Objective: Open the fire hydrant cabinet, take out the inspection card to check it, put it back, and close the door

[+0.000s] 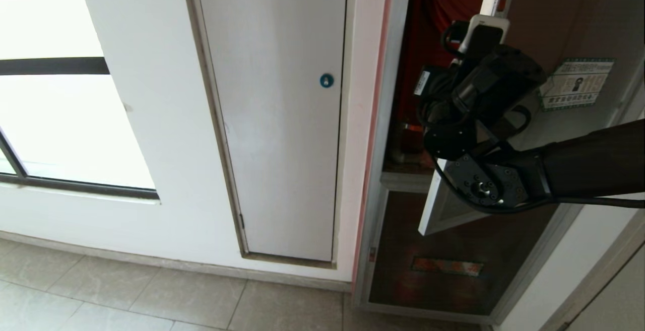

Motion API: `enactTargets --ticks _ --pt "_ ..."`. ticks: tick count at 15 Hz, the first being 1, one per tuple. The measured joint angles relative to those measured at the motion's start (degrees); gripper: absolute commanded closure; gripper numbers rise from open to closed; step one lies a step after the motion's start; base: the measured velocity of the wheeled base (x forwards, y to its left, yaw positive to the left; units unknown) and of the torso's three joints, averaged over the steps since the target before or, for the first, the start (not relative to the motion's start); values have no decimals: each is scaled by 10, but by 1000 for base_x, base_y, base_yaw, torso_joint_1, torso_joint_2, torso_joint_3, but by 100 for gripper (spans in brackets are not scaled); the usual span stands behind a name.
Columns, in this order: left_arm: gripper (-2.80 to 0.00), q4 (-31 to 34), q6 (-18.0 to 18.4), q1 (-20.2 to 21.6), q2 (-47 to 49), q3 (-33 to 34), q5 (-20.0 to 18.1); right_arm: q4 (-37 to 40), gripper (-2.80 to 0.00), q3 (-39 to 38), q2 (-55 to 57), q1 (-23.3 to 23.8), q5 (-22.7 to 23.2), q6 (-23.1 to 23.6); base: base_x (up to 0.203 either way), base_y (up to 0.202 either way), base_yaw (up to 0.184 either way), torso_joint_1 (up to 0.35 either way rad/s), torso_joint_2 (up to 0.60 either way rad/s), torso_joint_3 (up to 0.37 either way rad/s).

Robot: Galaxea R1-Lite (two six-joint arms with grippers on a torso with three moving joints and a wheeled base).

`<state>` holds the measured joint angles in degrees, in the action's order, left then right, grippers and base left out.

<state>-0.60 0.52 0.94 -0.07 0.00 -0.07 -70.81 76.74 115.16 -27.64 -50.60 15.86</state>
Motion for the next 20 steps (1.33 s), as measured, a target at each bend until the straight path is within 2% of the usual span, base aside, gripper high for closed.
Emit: enactTargets --ticks 9,20 --pt "0 0 0 0 0 0 0 19 0 -19 -42 8 -1 1 0 0 0 0 0 0" --pt "0 0 0 0 0 0 0 17 0 -172 -188 3 -20 1 0 0 0 0 0 0"
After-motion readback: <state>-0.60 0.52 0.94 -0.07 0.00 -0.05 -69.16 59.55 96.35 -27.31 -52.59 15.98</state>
